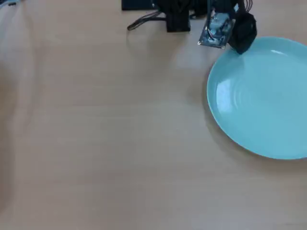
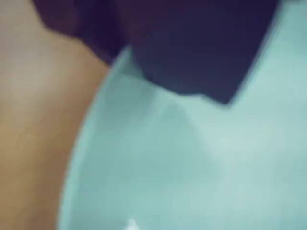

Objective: Move the green bowl from right to left

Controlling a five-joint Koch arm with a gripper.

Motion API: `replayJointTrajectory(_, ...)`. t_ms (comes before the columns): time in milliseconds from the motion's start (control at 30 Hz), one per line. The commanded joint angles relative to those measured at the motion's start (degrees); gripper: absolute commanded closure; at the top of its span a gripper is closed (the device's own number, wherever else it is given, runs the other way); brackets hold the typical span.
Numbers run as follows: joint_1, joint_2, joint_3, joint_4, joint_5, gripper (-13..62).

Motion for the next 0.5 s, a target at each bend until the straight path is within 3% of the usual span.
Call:
replayJointTrajectory(0,-0.53,0.09,-4.83,-4.48,-1.05,57.0)
replayJointTrajectory(467,1.05,0.44,-3.87,-4.48,-1.05,56.9)
